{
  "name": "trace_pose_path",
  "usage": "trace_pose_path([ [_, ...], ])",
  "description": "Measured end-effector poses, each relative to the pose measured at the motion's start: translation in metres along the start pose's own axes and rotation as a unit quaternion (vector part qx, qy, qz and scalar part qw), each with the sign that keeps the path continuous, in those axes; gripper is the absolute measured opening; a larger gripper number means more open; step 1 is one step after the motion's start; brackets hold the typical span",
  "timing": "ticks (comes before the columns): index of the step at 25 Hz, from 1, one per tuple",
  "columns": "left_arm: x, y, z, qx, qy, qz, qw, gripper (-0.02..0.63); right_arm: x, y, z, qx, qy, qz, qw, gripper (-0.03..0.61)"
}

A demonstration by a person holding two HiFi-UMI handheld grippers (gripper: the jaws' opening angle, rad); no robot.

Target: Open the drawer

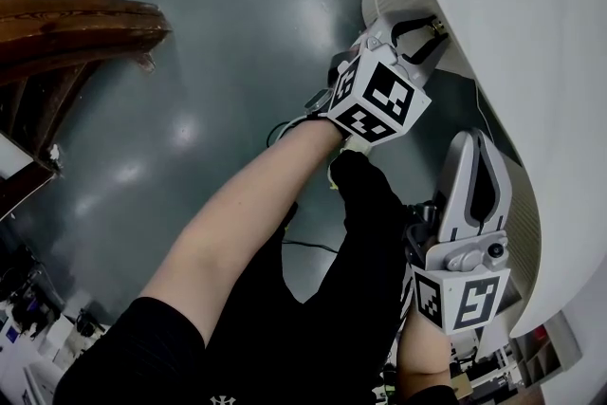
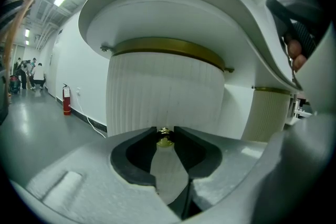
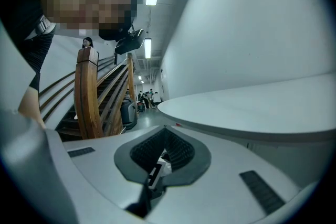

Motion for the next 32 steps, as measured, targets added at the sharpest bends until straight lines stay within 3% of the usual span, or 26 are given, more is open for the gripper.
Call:
trace_pose_path([
  [14,-0.007,0.000,0.006,-0.007,-0.019,0.017,0.9997,0.106,-0.014,-0.017,-0.004,0.013,-0.013,0.008,1.000,0.015],
  [20,-0.036,-0.002,0.017,-0.003,-0.008,0.021,0.9997,0.107,-0.011,-0.026,-0.002,0.019,-0.018,0.008,1.000,0.015],
  [32,-0.107,0.001,0.041,-0.021,-0.047,0.020,0.9985,0.107,-0.013,-0.073,-0.011,0.017,-0.027,-0.002,0.999,0.015],
])
Point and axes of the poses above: the fingertips, and each gripper's own axes: x forward along the fingers, y to its right, z out of its underside, the point moved 4 cm from there along -x, backward along the fingers, and after that the axes turned 2 degrees about z, right-handed, at the moved point
